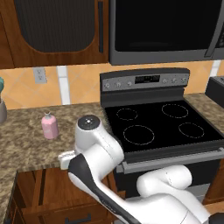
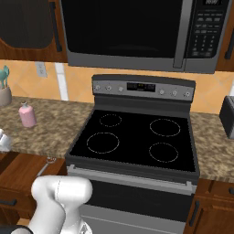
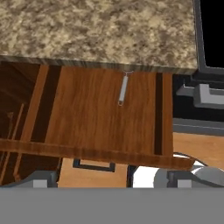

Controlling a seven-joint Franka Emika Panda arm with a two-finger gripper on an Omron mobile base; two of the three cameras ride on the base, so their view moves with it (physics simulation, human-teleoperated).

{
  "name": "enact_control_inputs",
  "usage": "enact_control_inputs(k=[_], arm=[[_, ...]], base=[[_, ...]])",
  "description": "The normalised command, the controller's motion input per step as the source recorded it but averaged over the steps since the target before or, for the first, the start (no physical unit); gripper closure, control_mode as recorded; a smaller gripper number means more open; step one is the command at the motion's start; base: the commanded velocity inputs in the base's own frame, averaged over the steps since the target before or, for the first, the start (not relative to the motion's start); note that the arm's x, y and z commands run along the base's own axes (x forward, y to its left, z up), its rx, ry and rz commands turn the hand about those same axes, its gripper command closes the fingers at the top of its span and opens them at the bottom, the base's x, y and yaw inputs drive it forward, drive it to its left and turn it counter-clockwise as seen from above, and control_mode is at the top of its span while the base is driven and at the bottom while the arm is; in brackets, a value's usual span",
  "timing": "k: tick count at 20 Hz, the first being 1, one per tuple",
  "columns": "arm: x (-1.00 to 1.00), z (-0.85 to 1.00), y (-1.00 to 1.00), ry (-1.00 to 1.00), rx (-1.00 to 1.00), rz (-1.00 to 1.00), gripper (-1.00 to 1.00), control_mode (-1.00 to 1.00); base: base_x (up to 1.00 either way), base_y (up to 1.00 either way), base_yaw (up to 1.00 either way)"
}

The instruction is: Pick the peeler from the drawer and place it on the counter.

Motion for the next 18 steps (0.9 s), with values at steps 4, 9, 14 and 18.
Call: enact_control_inputs(k=[4, 9, 14, 18], arm=[[0.17, -0.87, 0.0, 0.15, 0.02, 0.01, -1.0, -1.0], [0.0, -0.89, 0.21, 0.02, 0.0, 0.0, -1.0, -1.0], [0.1, -0.67, 0.16, 0.04, 0.0, 0.0, -1.0, -1.0], [0.08, -0.64, 0.11, 0.01, 0.0, 0.0, -1.0, -1.0]], base=[[0.0, 0.0, 0.0], [0.0, 0.0, 0.0], [0.0, 0.0, 0.0], [0.0, 0.0, 0.0]])
